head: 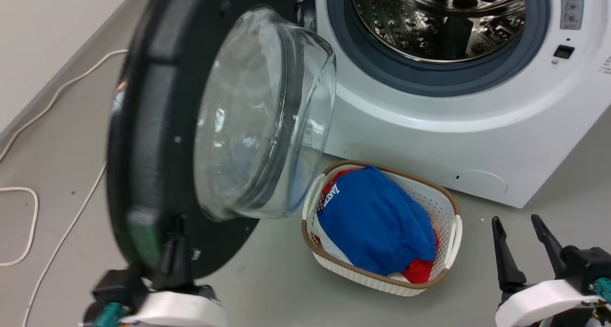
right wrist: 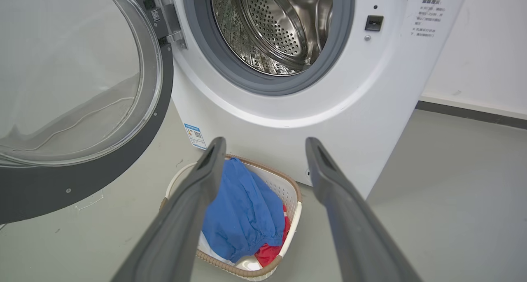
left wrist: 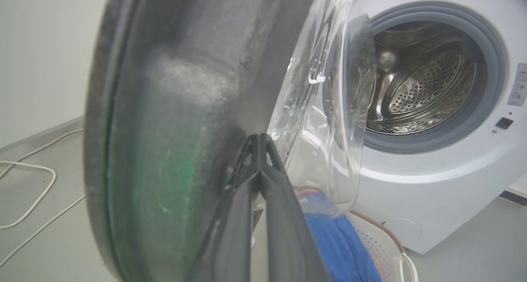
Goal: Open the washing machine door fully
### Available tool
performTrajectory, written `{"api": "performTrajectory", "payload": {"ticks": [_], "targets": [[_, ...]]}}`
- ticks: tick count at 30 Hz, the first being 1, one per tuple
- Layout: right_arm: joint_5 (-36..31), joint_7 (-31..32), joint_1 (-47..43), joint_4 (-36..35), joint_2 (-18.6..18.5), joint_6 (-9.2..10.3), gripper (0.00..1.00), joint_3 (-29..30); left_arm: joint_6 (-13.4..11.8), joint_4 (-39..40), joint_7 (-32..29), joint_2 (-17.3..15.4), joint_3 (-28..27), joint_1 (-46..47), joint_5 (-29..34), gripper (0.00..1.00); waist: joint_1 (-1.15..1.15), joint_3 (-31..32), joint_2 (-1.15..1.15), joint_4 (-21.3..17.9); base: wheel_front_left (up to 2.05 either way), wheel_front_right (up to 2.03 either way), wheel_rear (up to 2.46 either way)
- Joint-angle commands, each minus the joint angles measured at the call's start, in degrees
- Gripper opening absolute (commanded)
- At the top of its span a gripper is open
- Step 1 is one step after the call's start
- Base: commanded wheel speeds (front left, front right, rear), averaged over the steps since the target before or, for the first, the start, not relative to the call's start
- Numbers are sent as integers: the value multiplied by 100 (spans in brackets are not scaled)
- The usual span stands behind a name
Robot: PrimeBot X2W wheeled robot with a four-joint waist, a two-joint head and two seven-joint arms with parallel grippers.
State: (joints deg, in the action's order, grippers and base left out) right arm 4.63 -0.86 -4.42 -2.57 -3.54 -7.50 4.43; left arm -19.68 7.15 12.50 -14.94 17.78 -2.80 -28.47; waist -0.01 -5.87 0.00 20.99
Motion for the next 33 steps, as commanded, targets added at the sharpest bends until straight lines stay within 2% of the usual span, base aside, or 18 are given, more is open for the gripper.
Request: {"api": "performTrajectory", "payload": {"ticks": [1,7,16,22,33], "targets": [[-10,20,111,-41,-32,1,100,1,-30,-54,35,-70,-108,69,-40,0,1,-40,0,26,0,0,0],[-66,122,156,-145,-107,1,100,3,129,-317,192,-192,-829,245,-437,0,1,-219,0,-4,0,0,0],[-89,192,266,-225,-141,1,100,-12,571,-1020,260,-498,-1633,688,-740,0,1,-488,0,-106,0,0,0],[-128,212,363,-233,-181,1,100,-10,867,-1561,272,-741,-1963,1212,-849,0,1,-590,0,-151,0,0,0],[-115,198,446,-212,-179,1,100,-54,1132,-2608,271,-1042,-2228,1905,-946,0,1,-623,0,-290,0,0,0]]}}
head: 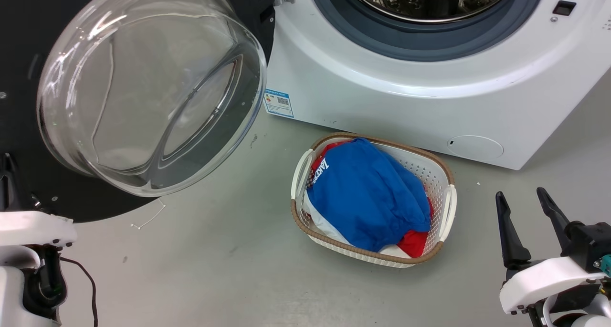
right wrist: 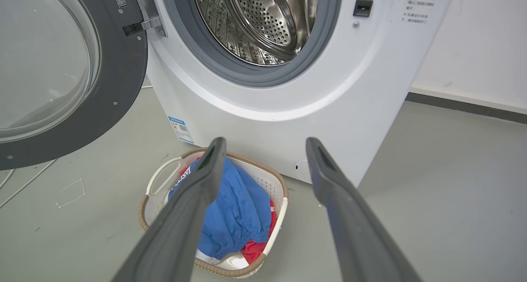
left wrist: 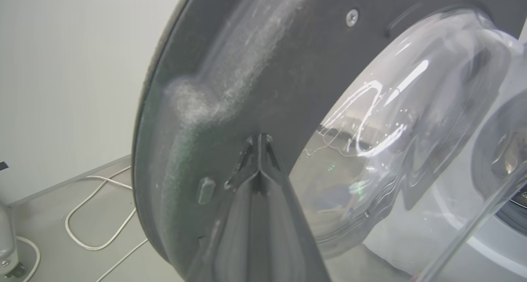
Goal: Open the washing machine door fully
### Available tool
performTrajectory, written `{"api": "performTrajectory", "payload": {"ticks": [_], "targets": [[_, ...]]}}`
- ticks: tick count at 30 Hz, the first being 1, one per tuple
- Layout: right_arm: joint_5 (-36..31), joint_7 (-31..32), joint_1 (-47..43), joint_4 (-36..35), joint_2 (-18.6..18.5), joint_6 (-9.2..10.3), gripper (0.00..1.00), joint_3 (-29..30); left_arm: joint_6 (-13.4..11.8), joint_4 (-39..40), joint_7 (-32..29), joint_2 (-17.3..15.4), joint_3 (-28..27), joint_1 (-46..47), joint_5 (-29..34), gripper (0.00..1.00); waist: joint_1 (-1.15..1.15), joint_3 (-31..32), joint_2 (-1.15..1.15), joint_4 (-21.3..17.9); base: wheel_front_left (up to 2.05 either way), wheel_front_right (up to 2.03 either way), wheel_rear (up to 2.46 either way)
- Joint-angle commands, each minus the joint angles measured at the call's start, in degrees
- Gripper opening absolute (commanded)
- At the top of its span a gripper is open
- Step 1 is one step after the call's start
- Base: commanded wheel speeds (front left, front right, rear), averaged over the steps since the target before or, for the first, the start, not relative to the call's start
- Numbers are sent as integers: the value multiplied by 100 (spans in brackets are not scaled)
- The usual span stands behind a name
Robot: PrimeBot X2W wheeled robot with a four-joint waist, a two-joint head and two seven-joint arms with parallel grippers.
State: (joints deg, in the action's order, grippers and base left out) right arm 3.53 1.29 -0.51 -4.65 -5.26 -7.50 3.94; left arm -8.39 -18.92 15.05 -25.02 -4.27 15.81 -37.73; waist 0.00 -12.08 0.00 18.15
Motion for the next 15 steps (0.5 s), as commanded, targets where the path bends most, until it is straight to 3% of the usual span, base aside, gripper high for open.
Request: {"api": "performTrajectory", "payload": {"ticks": [1,8,15], "targets": [[-3,-22,60,7,-4,1,100,-14,10,-83,11,-21,-59,82,-42,0,0,7,0,-24,0,0,0],[-7,-115,-51,117,62,1,100,-39,8,-45,15,141,-256,-188,291,0,0,249,0,-123,0,0,0],[45,-179,-218,268,148,1,100,-81,-203,558,15,394,-131,-927,812,0,0,642,0,-174,0,0,0]]}}
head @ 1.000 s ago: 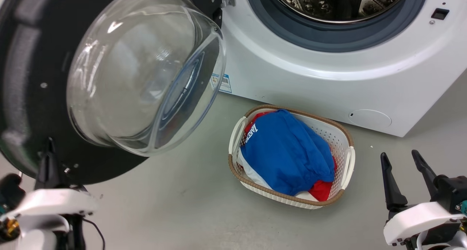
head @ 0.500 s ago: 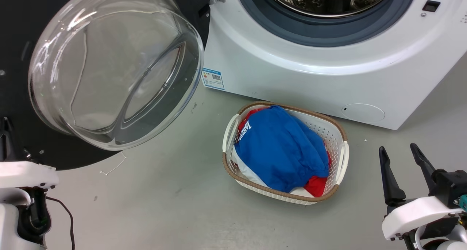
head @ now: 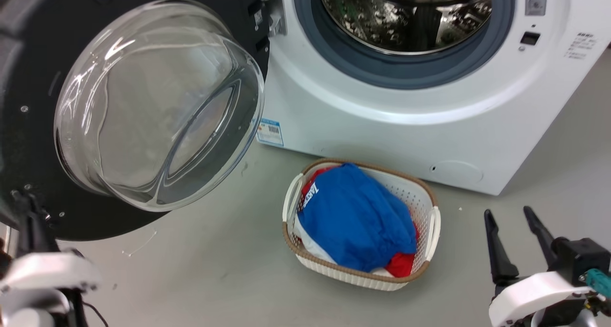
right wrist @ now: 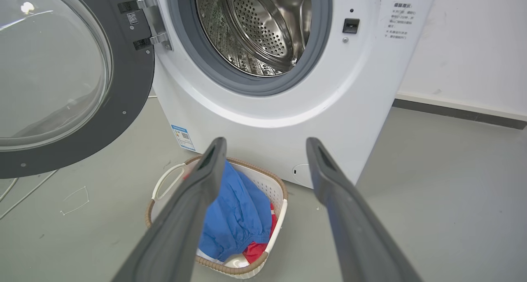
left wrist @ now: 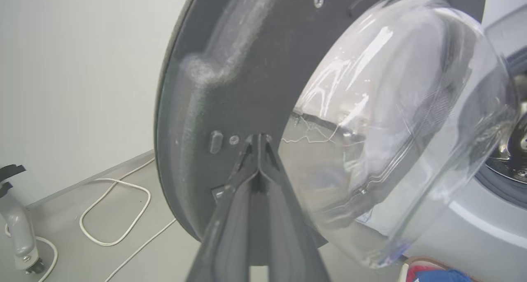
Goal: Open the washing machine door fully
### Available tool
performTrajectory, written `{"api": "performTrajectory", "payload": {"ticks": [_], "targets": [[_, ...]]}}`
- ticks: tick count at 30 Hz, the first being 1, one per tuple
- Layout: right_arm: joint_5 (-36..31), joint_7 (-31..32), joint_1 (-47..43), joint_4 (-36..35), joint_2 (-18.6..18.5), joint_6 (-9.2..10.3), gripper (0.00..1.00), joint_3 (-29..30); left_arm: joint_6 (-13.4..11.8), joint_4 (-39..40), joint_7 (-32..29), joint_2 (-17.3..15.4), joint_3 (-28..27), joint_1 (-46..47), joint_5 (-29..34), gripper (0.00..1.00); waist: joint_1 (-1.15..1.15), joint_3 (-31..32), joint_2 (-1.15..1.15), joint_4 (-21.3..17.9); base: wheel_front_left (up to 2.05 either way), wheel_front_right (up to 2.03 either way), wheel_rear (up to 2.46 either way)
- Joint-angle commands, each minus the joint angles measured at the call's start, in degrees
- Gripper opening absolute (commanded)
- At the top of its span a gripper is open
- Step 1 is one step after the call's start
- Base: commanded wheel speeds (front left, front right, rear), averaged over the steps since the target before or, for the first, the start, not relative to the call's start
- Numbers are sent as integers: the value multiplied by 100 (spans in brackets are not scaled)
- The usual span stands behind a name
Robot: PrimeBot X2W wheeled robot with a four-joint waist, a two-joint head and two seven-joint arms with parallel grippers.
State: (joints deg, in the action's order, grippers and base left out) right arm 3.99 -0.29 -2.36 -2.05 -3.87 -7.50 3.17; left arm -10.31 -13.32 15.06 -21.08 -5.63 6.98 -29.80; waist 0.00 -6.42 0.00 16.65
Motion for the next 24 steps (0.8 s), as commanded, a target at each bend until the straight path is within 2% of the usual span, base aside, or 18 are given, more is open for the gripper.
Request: {"api": "performTrajectory", "payload": {"ticks": [1,7,12,14,18,19,20,21,24], "targets": [[8,-32,-50,20,17,1,100,-13,-38,118,14,35,59,-171,92,0,0,124,0,-37,0,0,0],[67,-81,-187,136,68,1,100,-69,-178,669,-122,224,449,-826,367,0,0,435,0,-127,0,0,0],[120,-133,-278,221,93,1,100,-102,-226,971,-228,507,880,-1121,504,0,0,628,0,-270,0,0,0],[142,-135,-296,254,99,1,100,-129,-185,1052,-245,660,1030,-1149,461,0,0,685,0,-347,0,0,0],[168,-133,-313,304,104,1,100,-205,30,885,-180,686,1280,-1002,541,0,0,754,0,-502,0,0,0],[169,-121,-302,317,103,1,100,-220,75,834,-168,696,1348,-918,580,24,0,762,0,-548,0,0,0],[172,-116,-280,324,103,1,100,-232,102,780,-157,712,1408,-862,611,81,0,766,0,-601,0,0,0],[168,-111,-250,333,102,1,100,-252,126,729,-154,727,1468,-816,655,100,0,769,0,-658,0,0,0],[176,-110,-159,358,103,1,100,-279,203,586,-133,752,1610,-633,744,100,0,762,0,-863,0,0,0]]}}
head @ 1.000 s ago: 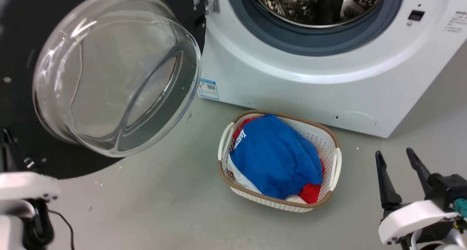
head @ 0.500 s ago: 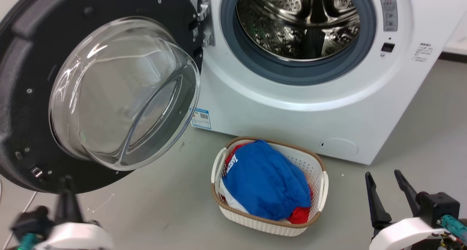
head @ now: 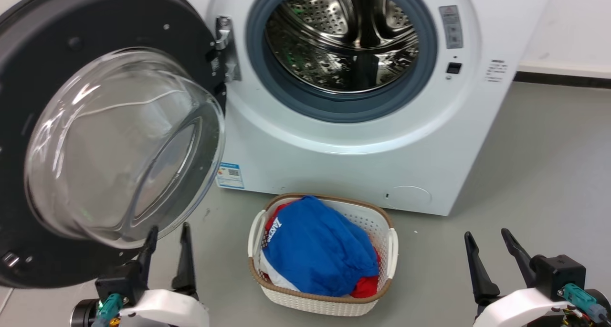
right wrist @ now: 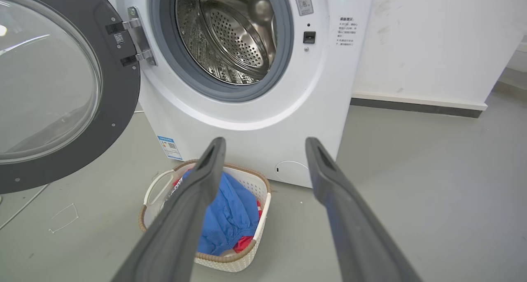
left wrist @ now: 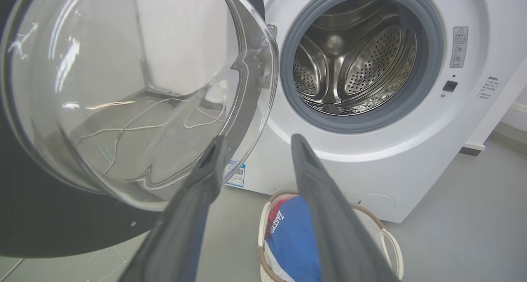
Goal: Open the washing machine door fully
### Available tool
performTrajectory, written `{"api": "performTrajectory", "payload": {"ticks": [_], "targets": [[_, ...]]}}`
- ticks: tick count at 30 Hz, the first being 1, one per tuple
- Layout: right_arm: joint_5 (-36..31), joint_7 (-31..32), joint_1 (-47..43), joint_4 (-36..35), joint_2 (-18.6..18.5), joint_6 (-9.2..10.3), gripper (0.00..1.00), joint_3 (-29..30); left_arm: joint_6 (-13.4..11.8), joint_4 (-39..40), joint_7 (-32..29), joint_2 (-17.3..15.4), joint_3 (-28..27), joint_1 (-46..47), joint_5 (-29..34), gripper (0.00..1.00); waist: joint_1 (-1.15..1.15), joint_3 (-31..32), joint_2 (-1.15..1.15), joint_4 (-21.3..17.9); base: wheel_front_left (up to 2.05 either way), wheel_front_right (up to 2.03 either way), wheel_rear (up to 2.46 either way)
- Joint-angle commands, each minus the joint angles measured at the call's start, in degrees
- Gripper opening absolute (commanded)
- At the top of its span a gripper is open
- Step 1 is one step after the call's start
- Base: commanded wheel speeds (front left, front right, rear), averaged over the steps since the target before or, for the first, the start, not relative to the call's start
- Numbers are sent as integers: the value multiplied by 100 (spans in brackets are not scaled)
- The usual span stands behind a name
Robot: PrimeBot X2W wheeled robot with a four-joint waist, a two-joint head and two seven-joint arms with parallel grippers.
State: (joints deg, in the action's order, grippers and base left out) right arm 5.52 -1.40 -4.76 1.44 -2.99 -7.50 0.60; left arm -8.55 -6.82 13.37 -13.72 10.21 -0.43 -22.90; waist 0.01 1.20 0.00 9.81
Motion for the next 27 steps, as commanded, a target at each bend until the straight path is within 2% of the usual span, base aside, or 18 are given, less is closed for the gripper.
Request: {"api": "performTrajectory", "payload": {"ticks": [1,9,17,27], "targets": [[34,-4,103,22,16,1,100,-35,39,-106,46,15,56,169,75,100,-1,-1,0,-256,0,0,0],[7,-47,185,74,15,1,100,-52,141,-393,60,41,302,395,216,100,-1,-18,0,-869,0,0,0],[18,-72,248,135,16,1,100,-166,100,-641,75,50,323,435,204,100,-1,-49,0,-1490,0,0,0],[60,-86,304,182,-28,1,100,-285,1,-787,100,89,219,352,76,100,-1,-54,0,-1642,0,0,0]]}}
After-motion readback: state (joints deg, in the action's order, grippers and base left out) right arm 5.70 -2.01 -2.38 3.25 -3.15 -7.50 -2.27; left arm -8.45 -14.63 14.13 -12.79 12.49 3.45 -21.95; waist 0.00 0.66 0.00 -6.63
